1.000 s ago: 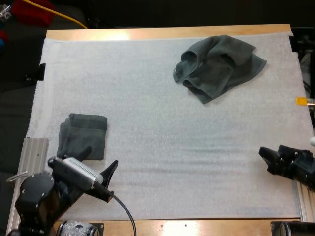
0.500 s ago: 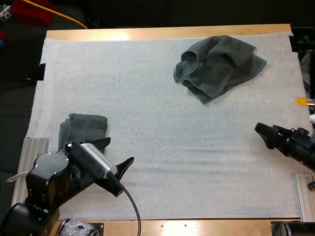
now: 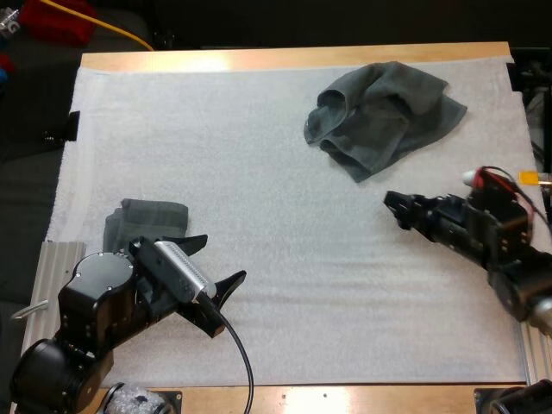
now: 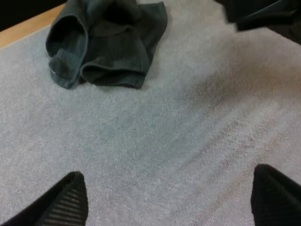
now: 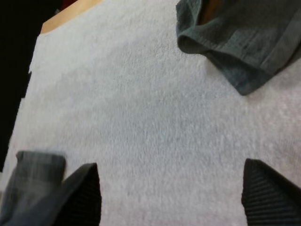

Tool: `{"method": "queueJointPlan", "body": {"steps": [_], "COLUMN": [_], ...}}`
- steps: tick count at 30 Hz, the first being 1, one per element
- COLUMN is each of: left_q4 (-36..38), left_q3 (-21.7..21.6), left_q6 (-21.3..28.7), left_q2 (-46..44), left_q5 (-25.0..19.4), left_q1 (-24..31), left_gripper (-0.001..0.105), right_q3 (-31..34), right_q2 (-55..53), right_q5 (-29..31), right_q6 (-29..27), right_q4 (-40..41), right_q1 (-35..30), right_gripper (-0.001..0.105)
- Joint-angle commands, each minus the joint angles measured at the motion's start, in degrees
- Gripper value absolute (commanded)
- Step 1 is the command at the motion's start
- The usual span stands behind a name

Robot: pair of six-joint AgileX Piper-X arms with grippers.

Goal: Pick towel from pile, fold and stack

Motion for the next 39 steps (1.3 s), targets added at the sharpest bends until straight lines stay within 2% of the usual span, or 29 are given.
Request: {"method": "queueJointPlan", "body": {"steps": [1,3,14,27,33,39], "left_q4": [-0.97,-1.0,-1.0,-1.0,-1.0,-1.0], "left_q3": [-0.5,-0.57,-0.57,-0.57,-0.57,-0.57], "left_q6": [-0.03,-0.1,-0.25,-0.49,-0.91,-0.91], "left_q2": [-0.02,-0.02,-0.02,-0.02,-0.02,-0.02], "left_q5": [0.22,0.22,0.22,1.04,1.58,1.58], "left_q1": [-0.29,-0.29,-0.29,-0.29,-0.29,-0.29], "left_gripper": [0.069,0.069,0.069,0.069,0.069,0.069], "right_q3": [-0.54,-0.54,-1.24,-10.41,-13.68,-15.22], "right_q2": [0.91,5.57,15.19,28.26,34.19,38.9], "right_q5": [0.29,0.29,2.98,3.65,4.63,5.03], "right_q6": [1.7,5.86,13.48,14.5,20.0,20.49], "right_q4": [-1.91,-6.03,-13.59,-14.31,-14.31,-14.31], "right_q1": [0.06,0.06,-0.05,-0.17,-1.27,-2.81], "right_gripper": [0.062,0.062,0.062,0.062,0.062,0.062]}}
